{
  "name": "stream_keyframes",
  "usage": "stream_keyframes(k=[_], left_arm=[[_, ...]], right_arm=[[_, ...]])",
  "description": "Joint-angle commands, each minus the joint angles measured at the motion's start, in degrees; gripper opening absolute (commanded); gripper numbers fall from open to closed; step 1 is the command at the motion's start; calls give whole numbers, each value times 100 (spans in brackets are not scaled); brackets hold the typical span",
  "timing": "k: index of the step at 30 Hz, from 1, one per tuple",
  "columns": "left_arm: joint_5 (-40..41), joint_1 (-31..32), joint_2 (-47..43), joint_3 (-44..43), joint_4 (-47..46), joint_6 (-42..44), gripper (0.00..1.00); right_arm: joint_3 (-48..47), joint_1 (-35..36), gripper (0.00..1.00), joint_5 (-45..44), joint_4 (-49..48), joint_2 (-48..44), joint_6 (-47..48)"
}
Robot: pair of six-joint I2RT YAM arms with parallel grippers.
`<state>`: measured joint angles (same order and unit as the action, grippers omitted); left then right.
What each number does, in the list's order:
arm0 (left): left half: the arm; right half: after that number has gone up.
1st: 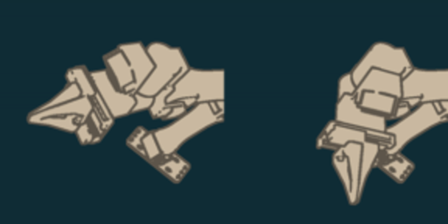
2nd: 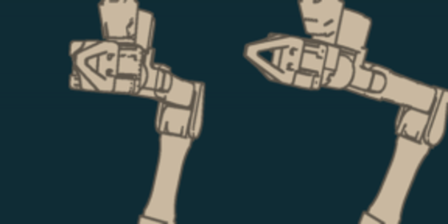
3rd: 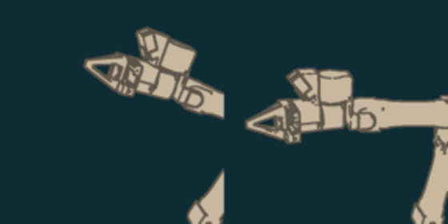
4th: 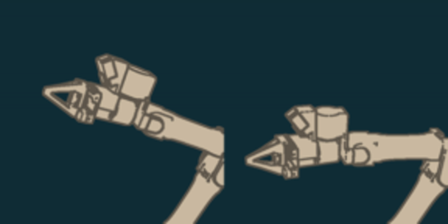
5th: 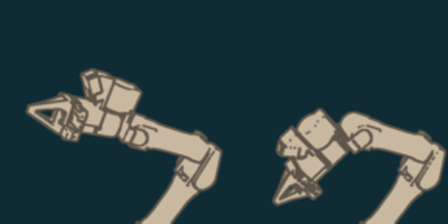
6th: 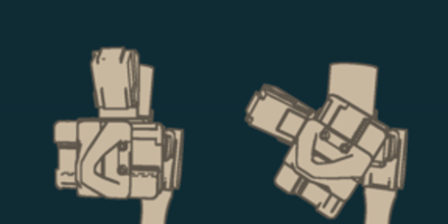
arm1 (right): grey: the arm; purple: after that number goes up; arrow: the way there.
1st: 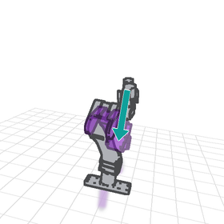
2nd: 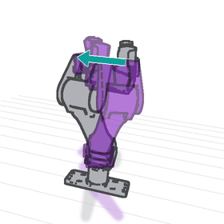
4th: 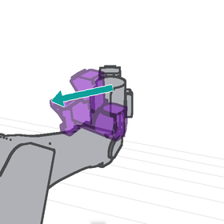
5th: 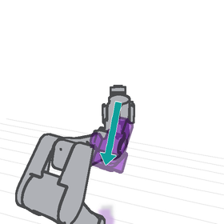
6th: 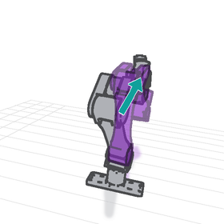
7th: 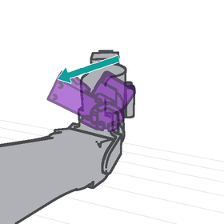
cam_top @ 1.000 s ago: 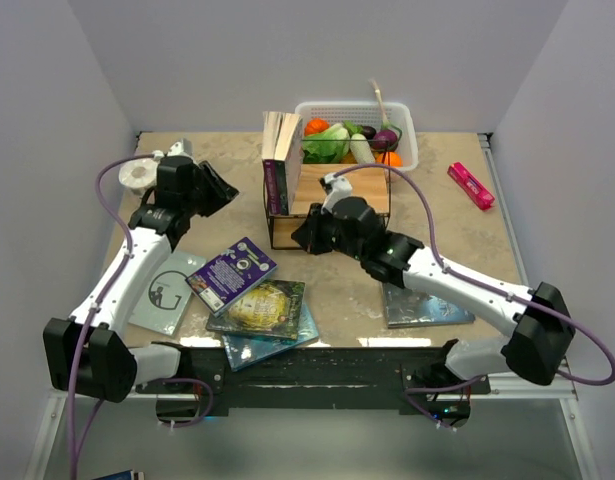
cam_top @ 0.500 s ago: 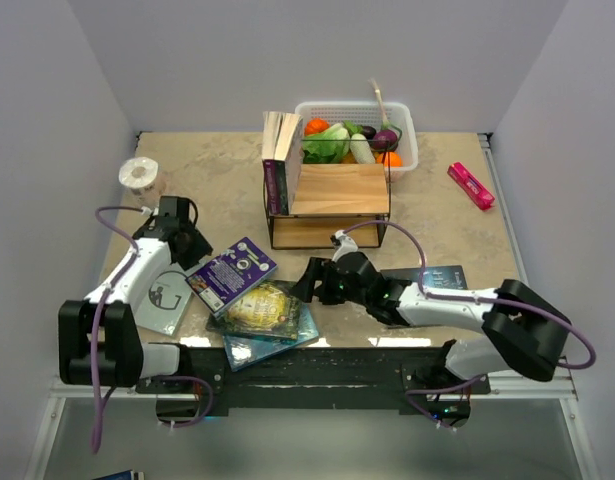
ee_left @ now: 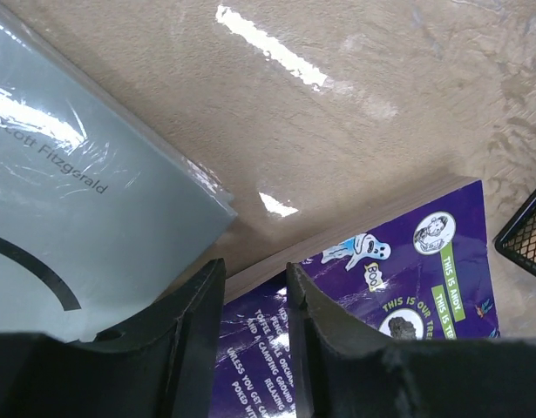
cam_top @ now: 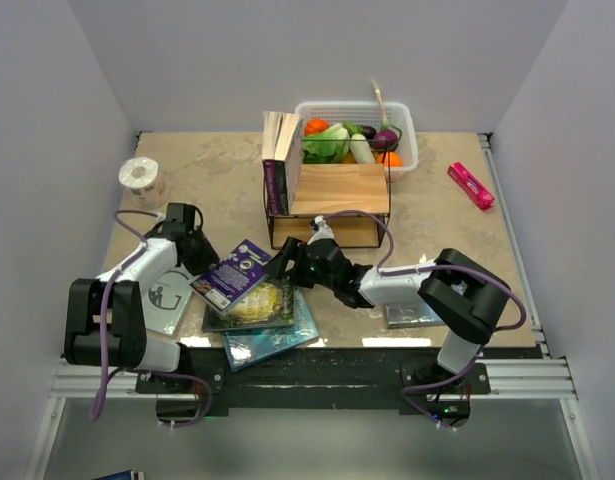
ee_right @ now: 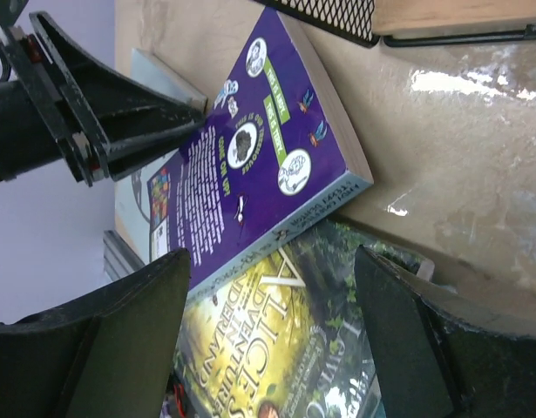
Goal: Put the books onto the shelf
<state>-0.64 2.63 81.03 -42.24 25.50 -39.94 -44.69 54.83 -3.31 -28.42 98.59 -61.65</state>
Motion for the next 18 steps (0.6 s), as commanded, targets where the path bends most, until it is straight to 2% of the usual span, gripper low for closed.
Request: stream_keyframes(k=[1,8,13,18], left_arm=[[-120,-17,44,128,-80,382,38],[-523,-9,-113,505,-413,365,35],[-1034,35,-368,883,-660,382,24],[-1061,255,-738,1069,-687,312,16]], right_arm=[[-286,10,80,-302,-225,300,-137],[-567,54,79,-3,-42,767,-312],[-463,239,80,-178,705,557,-471],[-172,309,80,-266,829,661,-883]])
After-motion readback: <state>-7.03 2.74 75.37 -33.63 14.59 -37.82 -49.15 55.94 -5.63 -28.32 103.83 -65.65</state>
